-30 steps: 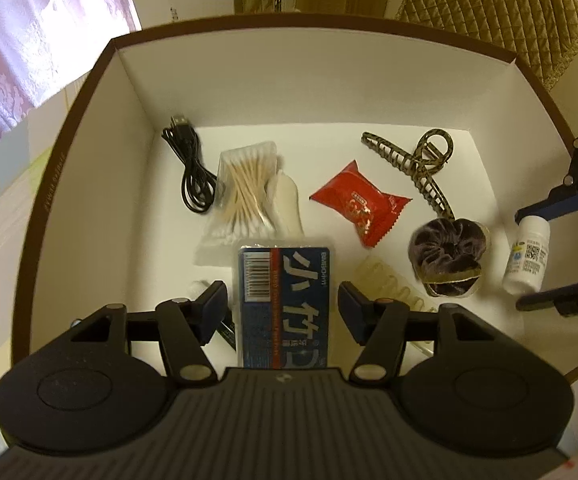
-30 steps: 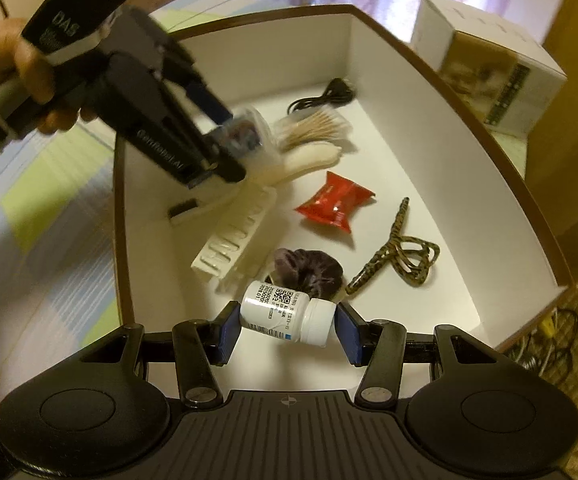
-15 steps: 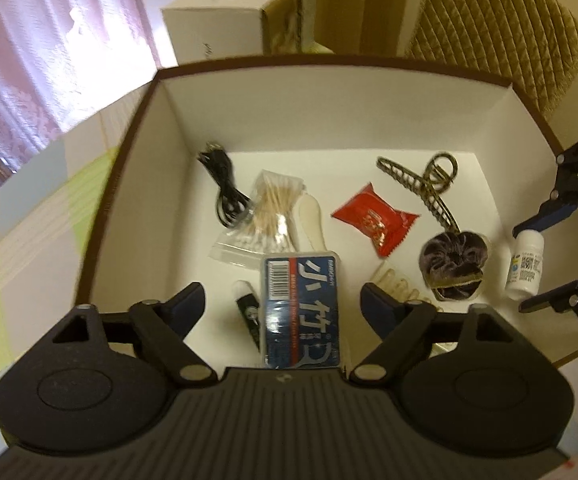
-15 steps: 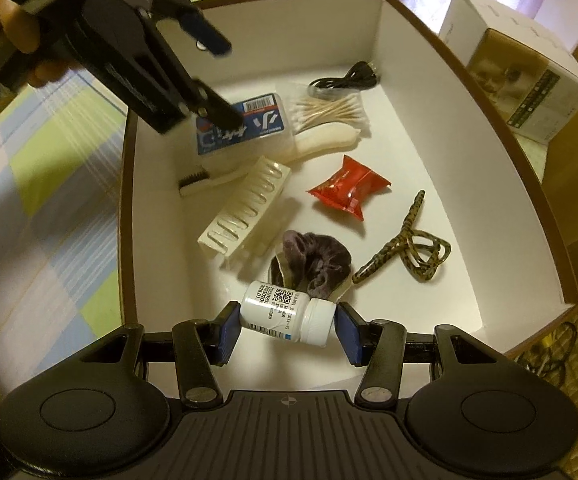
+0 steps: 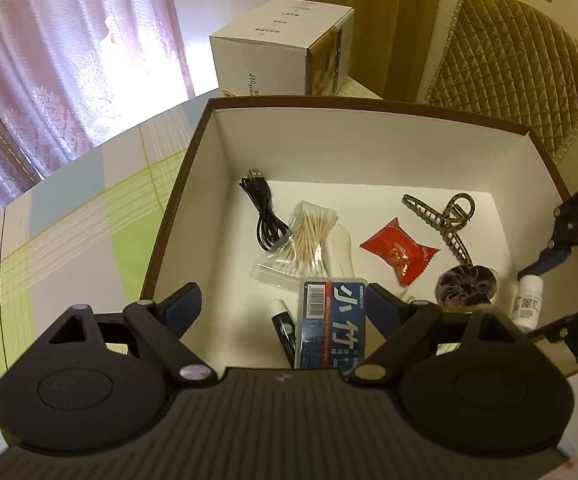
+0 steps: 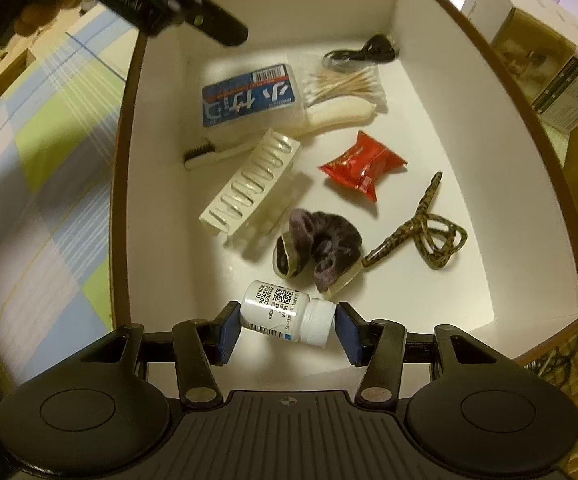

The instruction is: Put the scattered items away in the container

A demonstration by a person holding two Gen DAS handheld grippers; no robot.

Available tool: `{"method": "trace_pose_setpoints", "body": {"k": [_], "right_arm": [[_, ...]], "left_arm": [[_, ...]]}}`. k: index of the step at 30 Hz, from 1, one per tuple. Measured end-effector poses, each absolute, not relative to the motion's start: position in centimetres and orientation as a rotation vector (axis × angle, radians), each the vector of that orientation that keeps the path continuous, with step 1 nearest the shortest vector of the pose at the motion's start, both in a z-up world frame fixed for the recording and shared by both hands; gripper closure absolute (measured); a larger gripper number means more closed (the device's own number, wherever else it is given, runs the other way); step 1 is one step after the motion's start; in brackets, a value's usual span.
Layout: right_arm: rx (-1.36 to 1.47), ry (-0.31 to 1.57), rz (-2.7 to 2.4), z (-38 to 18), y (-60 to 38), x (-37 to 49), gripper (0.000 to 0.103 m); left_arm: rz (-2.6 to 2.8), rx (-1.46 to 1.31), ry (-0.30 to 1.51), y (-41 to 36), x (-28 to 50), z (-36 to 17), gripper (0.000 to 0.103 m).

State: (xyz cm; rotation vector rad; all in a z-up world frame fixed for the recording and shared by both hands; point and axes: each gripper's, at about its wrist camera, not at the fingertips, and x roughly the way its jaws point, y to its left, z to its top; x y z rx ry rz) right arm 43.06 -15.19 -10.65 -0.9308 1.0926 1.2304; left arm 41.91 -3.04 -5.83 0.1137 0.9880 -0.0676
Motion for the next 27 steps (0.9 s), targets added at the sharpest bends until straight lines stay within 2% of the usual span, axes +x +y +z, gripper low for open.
{"method": "trace_pose_setpoints", "body": {"k": [6, 7, 9, 11, 19, 23, 27], "right_arm": [[-0.955, 1.106, 1.224, -11.5, -14.8, 43.3, 0.053], [-0.958, 1.112, 1.226, -11.6, -14.8, 43.4, 0.051], [-0.966, 1.106, 1.213, -11.8, -14.8, 43.6, 0.036], [-0.971, 1.089, 1.184, -11.8, -14.9, 43.9, 0.029], [-0.864, 0.993, 1.136, -10.0, -15.5, 43.8, 0.02], [-0.739, 0.947, 1.08, -8.5, -16.4, 43.2, 0.008], [-0.645, 0.876, 1.013, -7.2, -17.3, 41.7, 0.003]], "left_arm": [[-0.074, 0.124, 1.001, -3.6, 42.2, -6.2, 0.017], [-0.075, 0.122, 1.002, -3.6, 42.2, -6.2, 0.017], [-0.071, 0.118, 1.003, -3.6, 42.1, -6.2, 0.017], [-0.068, 0.117, 1.003, -3.6, 42.1, -6.2, 0.017], [-0.063, 0.12, 0.999, -3.5, 41.9, -6.0, 0.017], [-0.068, 0.13, 0.982, -3.7, 41.7, -5.6, 0.015], [-0.064, 0.142, 0.962, -4.0, 41.2, -5.2, 0.011]]}}
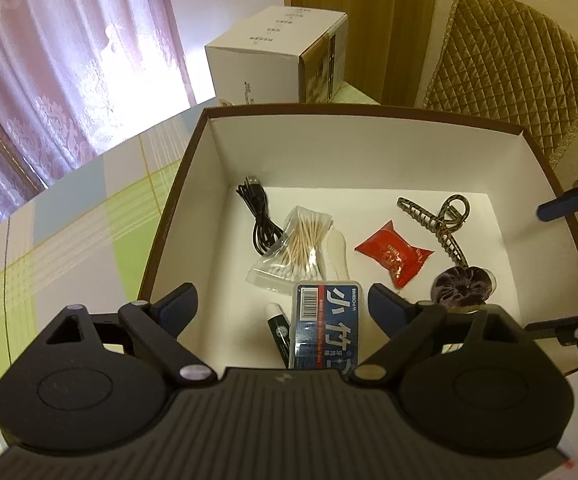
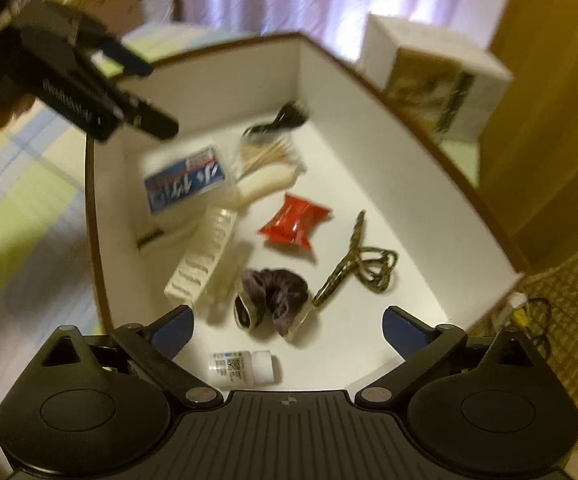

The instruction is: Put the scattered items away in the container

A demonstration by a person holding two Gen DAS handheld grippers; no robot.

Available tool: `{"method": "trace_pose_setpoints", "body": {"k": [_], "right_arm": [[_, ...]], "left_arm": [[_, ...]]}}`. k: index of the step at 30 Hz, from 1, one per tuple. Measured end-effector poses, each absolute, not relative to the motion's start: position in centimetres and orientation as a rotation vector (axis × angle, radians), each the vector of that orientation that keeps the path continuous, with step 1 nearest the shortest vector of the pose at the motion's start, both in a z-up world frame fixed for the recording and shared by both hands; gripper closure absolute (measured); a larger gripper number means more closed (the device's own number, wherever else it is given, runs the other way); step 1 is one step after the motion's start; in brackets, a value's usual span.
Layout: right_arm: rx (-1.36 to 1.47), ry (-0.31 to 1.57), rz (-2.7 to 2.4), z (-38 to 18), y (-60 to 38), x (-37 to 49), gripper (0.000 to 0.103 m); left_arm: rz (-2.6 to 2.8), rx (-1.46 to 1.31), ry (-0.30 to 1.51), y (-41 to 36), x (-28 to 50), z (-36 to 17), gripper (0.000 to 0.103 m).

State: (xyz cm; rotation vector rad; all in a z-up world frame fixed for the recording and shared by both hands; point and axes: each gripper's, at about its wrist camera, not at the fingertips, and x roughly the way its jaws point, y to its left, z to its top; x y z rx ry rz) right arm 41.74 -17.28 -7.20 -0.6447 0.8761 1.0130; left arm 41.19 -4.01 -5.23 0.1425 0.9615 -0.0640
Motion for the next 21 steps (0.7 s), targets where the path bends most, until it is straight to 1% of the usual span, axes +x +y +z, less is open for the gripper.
{"method": "trace_pose_setpoints", "body": {"k": [5, 14, 21], "right_arm": [[-0.501, 0.823, 0.947, -6.1, -18.2, 39.7, 0.002], [-0.305, 0.792, 0.758, -5.8, -19.1, 35.6, 0.002], [-0.24, 0.749, 0.649, -5.0, -19.3, 32.4, 0.002]], "left_arm": [[-0.067, 0.132, 0.937, -4.1, 40.3, -4.8, 0.007], [-0.027, 0.072, 0.885, -3.0, 37.6, -3.6, 0.007], [0.034, 0.083, 0.822, -2.4, 34.6, -2.2, 0.006]]}}
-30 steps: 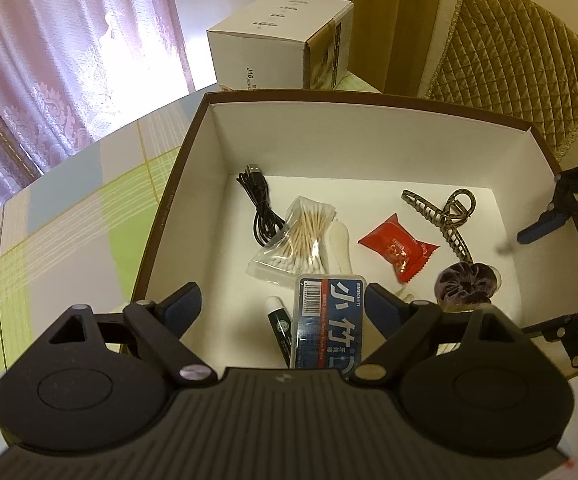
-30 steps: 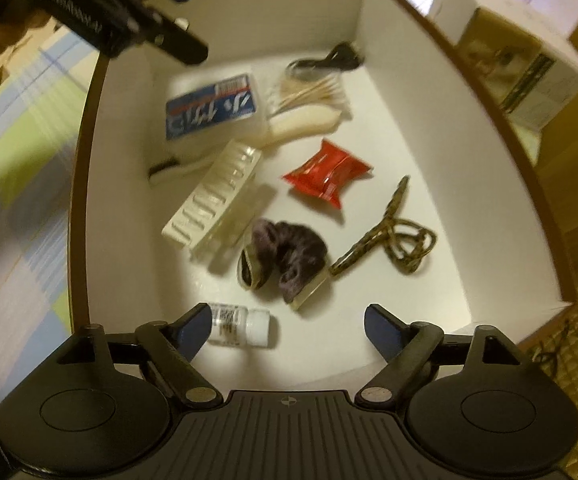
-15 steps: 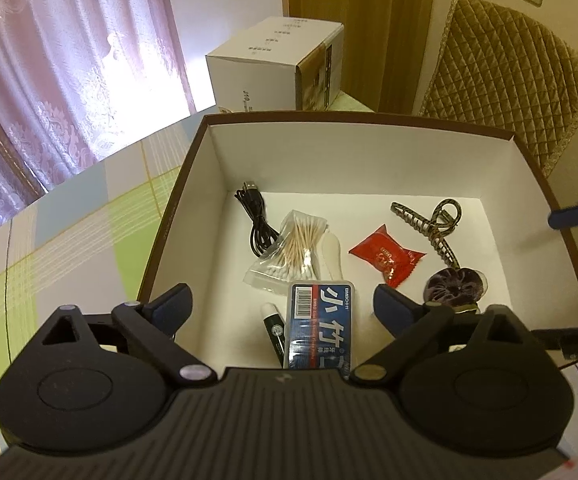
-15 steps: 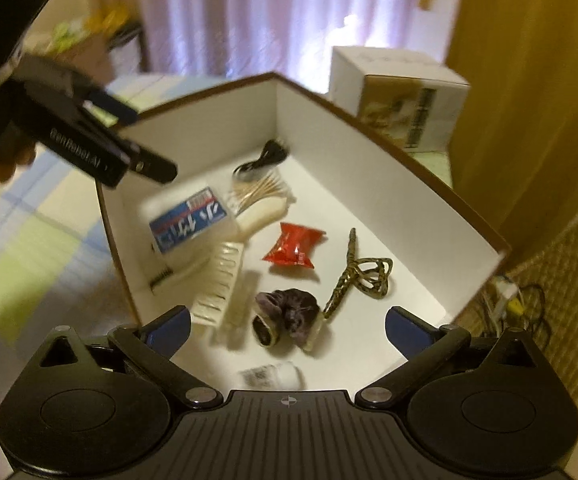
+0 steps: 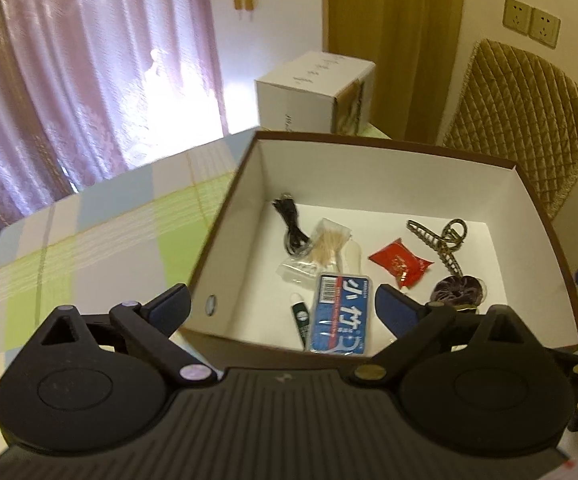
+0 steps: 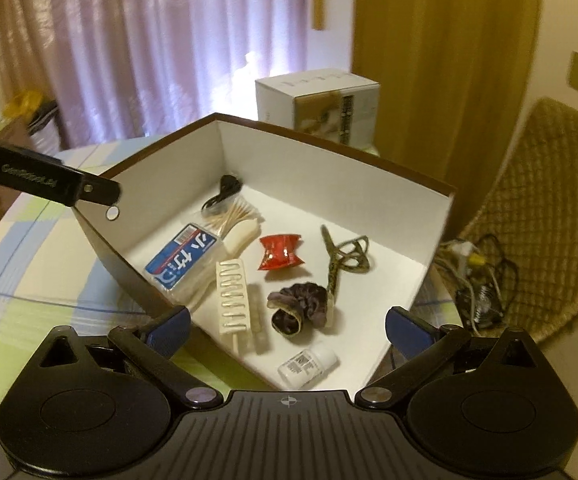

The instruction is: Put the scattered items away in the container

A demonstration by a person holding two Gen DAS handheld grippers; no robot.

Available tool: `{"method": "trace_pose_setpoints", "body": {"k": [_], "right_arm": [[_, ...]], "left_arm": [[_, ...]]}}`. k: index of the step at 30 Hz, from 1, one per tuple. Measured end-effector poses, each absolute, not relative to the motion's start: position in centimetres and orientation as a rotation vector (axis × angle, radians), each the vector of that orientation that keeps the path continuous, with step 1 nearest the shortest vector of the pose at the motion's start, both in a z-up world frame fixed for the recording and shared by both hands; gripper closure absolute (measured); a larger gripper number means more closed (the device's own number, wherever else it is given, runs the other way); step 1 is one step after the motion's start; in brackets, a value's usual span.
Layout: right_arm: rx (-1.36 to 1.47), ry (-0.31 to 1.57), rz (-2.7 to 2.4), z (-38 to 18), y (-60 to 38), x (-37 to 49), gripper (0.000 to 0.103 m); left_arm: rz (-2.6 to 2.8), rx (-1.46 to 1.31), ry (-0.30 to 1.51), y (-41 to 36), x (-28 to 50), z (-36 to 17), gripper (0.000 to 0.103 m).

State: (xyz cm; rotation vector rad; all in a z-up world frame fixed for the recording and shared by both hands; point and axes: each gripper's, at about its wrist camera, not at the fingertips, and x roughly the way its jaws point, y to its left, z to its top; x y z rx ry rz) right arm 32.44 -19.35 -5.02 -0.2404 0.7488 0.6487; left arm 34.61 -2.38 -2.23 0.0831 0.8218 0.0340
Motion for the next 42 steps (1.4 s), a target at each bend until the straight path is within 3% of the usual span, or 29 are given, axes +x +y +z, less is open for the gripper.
{"method": "trace_pose_setpoints", "body": {"k": [11, 42], "right_arm": [[-0.196, 0.741, 0.615, -3.3, -20.1, 28.9, 0.002], [-0.217, 0.804, 0.617, -3.3, -23.0, 22.9, 0.002]], "left_arm": [[0.113, 0.19, 0.653, -3.8, 28.9, 1.8, 0.001], [0.056, 0.077, 0.889, -7.4, 17.7, -0.4, 0.001]]}}
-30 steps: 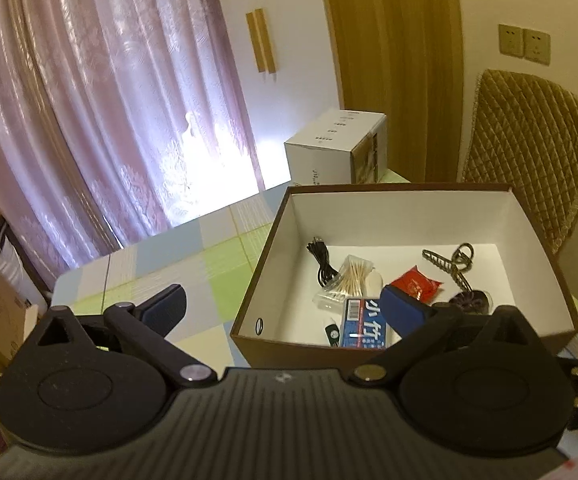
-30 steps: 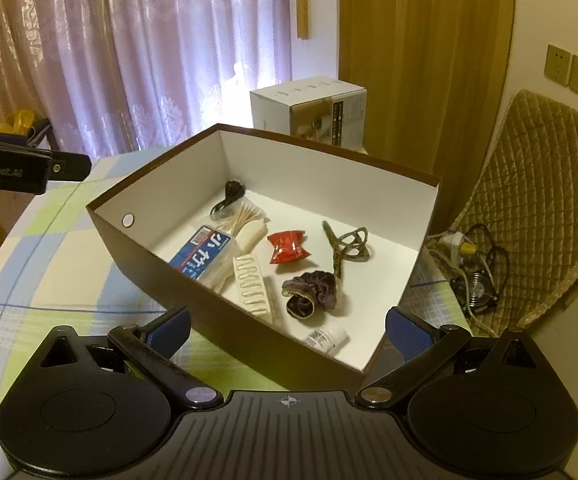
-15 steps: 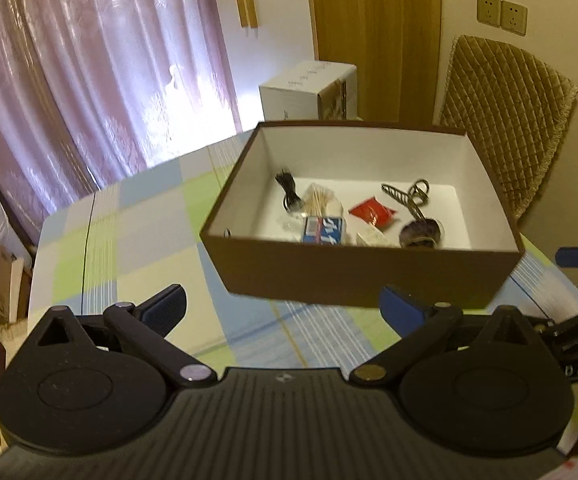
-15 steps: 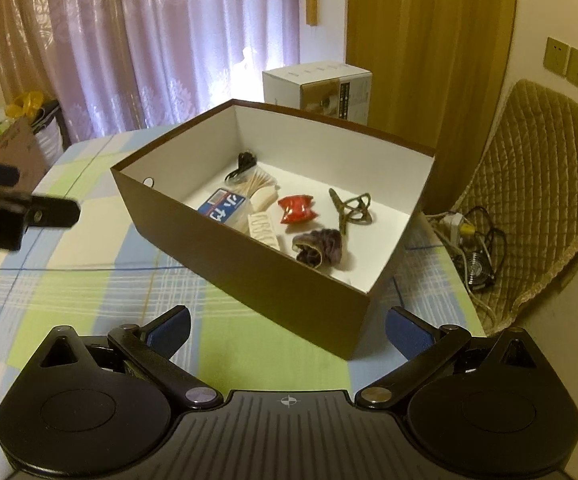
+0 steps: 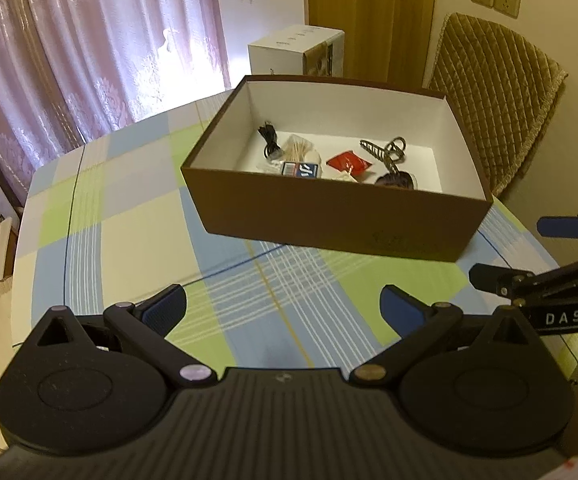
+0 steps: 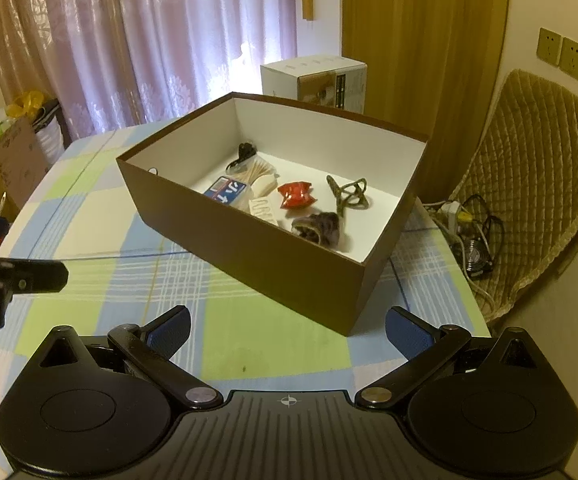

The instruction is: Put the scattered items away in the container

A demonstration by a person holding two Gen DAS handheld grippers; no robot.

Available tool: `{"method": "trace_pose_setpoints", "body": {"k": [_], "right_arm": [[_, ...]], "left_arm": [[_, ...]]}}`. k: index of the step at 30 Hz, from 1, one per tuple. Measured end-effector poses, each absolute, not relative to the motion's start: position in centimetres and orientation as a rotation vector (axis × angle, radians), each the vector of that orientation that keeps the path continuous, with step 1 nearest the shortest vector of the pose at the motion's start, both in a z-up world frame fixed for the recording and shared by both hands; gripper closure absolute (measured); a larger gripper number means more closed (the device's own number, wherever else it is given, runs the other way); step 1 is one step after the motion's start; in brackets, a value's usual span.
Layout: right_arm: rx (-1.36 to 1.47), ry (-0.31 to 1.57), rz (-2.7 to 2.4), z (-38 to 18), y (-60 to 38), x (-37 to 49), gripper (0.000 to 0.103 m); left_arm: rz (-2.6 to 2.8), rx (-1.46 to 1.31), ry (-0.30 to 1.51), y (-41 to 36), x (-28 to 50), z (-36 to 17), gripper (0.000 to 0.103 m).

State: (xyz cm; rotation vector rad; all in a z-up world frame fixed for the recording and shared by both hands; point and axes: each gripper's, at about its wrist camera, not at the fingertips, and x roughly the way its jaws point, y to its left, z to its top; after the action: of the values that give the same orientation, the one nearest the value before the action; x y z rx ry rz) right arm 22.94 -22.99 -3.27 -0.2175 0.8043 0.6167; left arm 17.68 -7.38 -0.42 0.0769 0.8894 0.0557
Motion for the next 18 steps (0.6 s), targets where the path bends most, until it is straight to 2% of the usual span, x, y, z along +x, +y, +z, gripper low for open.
{"method": "trace_pose_setpoints", "body": {"k": [18], "right_arm": [[-0.229, 0.862, 0.616, -4.3, -23.2, 21.6, 0.002]], "left_arm": [[0.05, 0.07, 0.954, -7.9, 16.7, -2.0, 0.001]]}}
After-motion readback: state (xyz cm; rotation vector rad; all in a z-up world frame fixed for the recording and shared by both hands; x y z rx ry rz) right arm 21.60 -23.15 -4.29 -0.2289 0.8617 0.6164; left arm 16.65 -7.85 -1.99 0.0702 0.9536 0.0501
